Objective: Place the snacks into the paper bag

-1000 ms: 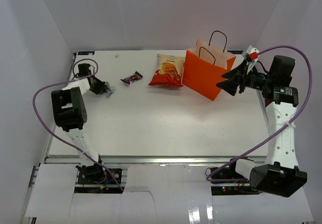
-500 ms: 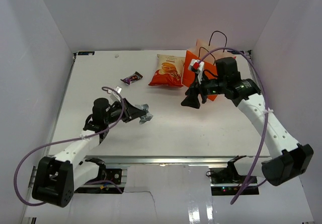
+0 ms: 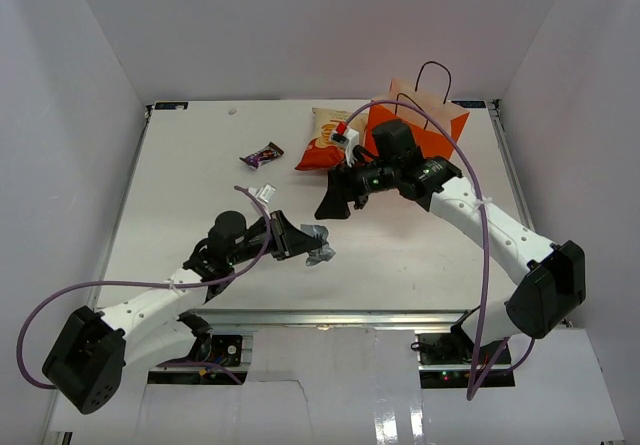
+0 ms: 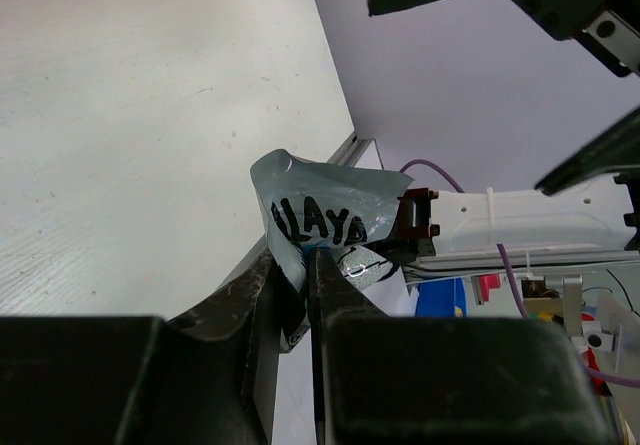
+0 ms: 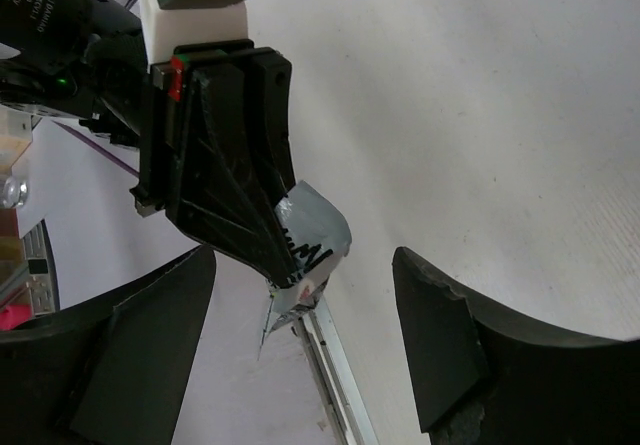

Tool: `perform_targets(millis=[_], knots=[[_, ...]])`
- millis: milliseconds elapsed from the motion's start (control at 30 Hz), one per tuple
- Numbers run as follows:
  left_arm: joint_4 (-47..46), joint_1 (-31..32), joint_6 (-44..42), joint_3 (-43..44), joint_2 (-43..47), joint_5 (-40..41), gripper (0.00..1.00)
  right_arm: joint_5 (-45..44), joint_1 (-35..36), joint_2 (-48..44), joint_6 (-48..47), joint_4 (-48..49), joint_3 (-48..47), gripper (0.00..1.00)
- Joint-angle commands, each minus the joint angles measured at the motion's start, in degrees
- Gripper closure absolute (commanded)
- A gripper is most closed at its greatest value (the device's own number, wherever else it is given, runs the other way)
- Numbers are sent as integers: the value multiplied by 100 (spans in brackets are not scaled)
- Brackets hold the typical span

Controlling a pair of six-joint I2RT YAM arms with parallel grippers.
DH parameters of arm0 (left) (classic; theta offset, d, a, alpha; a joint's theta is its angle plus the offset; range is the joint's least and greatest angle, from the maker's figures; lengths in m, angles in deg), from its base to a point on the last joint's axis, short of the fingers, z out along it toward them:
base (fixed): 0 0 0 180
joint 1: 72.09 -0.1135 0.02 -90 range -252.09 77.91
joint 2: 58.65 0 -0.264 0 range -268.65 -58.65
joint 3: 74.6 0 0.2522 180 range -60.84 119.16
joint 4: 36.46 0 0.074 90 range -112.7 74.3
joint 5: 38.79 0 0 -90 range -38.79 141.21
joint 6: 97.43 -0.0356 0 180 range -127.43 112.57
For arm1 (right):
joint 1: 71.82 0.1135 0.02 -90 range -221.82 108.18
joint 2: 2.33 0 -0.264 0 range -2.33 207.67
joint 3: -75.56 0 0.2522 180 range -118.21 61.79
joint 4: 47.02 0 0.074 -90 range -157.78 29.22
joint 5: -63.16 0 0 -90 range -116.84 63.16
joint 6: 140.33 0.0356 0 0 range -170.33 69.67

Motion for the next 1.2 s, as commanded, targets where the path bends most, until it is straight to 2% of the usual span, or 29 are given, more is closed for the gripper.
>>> perform_targets(millis=[0, 433, 533, 633, 933, 967, 1000, 1100, 1133, 1167], knots=[[-142, 127, -8, 296, -62, 353, 89, 13, 115, -126, 301, 464, 131, 23], [-160, 206, -105, 525, -325, 291, 89, -242, 194, -48, 309, 649, 704, 31], [-160, 233, -105, 516, -343, 291, 89, -163, 194, 23, 353, 710, 633, 40], [-169, 233, -96, 499, -308, 300, 88, -76, 194, 84, 388, 728, 607, 55], [-160, 242, -88, 507, -264, 318, 87, 118, 203, 102, 397, 772, 730, 85], [-160, 242, -87, 516, -264, 318, 86, 170, 194, 102, 371, 763, 721, 92], [-169, 233, -87, 525, -247, 309, 84, 188, 194, 102, 318, 745, 712, 92], [-160, 242, -61, 525, -194, 318, 68, 433, 177, 85, 29, 667, 660, 92], [-169, 242, -52, 534, -176, 326, 58, 547, 159, 85, -120, 649, 642, 92], [-160, 242, -52, 525, -159, 326, 52, 871, 64, 76, -165, 657, 607, 92]])
